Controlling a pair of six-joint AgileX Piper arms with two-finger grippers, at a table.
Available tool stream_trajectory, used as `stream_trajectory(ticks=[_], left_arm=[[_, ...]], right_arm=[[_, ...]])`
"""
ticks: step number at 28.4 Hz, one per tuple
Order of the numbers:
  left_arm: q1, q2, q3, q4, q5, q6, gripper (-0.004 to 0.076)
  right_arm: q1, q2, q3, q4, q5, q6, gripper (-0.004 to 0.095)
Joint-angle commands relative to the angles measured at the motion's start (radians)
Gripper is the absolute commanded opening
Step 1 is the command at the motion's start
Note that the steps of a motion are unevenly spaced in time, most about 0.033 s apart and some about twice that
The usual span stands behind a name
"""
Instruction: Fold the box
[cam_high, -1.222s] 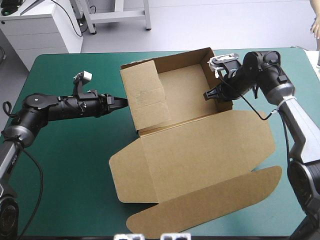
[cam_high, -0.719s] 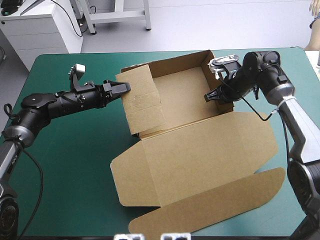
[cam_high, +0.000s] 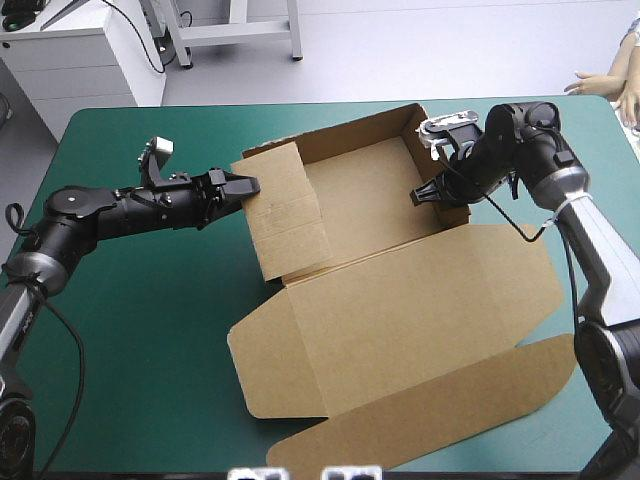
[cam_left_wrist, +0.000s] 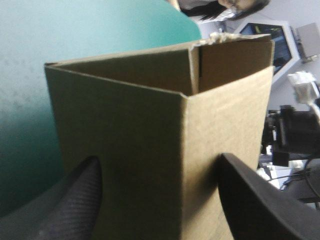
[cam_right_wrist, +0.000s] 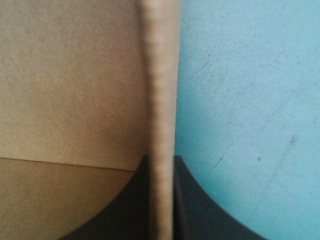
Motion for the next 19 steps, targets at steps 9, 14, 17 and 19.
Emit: stream_trajectory(ticks=[9,14,17,19], left_arm=[[-0.247,-0.143,-0.133,0.692,-0.191,-0.59,0.0475],[-0.353,-0.138,-0.158,0.937,-0.207,-0.858,0.0475],[-0.38,-0.138,-0.158,1.053,-0.205,-1.002,0.0475],[-0.397,-0.138,-0.158,1.126,-0.203,-1.092,0.0475]], right_arm=[[0.01,-0.054,-0.042,0.029,-0.09,0.023,-0.0012],[0.01,-0.054,-0.087,0.045,-0.076,0.025,-0.0013],[0.01,-0.054,-0.104,0.049,-0.062,0.025,-0.0012],[0.017,-0.054,-0.111,0.049,-0.059,0.025,-0.0012]])
